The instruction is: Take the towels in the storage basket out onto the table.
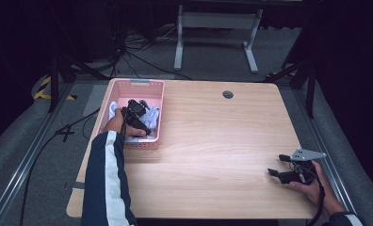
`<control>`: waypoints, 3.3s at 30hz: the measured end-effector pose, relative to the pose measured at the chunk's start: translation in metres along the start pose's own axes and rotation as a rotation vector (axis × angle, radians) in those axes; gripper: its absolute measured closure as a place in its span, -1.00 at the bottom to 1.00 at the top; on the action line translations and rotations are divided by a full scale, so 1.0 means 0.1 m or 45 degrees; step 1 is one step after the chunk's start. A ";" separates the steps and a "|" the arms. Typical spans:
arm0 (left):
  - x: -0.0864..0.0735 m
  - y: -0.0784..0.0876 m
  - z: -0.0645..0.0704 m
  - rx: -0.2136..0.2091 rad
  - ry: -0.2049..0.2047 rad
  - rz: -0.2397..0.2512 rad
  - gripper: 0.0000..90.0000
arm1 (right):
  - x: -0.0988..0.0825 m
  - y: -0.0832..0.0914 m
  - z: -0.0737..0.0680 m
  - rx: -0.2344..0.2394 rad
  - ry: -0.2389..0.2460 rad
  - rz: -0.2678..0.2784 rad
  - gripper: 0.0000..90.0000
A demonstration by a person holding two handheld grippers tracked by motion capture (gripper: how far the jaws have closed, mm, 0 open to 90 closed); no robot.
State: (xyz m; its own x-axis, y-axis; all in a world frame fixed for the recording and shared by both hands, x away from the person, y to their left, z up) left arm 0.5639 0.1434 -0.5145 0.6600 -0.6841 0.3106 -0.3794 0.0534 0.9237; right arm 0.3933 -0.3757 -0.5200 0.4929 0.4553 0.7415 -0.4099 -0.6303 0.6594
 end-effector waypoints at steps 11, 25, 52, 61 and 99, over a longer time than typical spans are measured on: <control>0.04 0.13 -0.02 0.108 -0.068 -0.015 -0.03 | 0.00 0.00 0.00 0.004 0.009 -0.004 -0.57; 0.10 0.57 -0.27 0.422 0.027 0.174 0.10 | -0.01 0.00 -0.01 0.011 0.013 -0.003 -0.58; 0.73 1.77 0.11 0.372 -0.048 0.593 0.10 | -0.01 0.01 -0.01 0.007 0.012 -0.005 -0.57; 1.14 2.06 0.65 0.299 -0.207 0.704 0.10 | -0.01 0.01 -0.01 0.007 0.012 -0.006 -0.57; 0.90 1.57 2.18 -0.021 -0.363 0.793 -0.56 | -0.01 0.01 -0.02 0.005 0.008 -0.007 -0.58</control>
State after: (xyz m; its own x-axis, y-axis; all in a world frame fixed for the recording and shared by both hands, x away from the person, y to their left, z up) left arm 0.4225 -0.0689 -0.3904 0.1243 -0.6871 0.7159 -0.6214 0.5086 0.5960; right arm 0.3908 -0.3761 -0.5201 0.4906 0.4627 0.7384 -0.4037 -0.6302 0.6632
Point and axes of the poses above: each handheld gripper's, and its own axes: y roughly backward along the jaws, x roughly out of its top, z roughly to its right, the point moved 8 cm from there along -y, roughly forward along the jaws, and after that the axes turned 13 degrees about x, right-handed, at the moved point
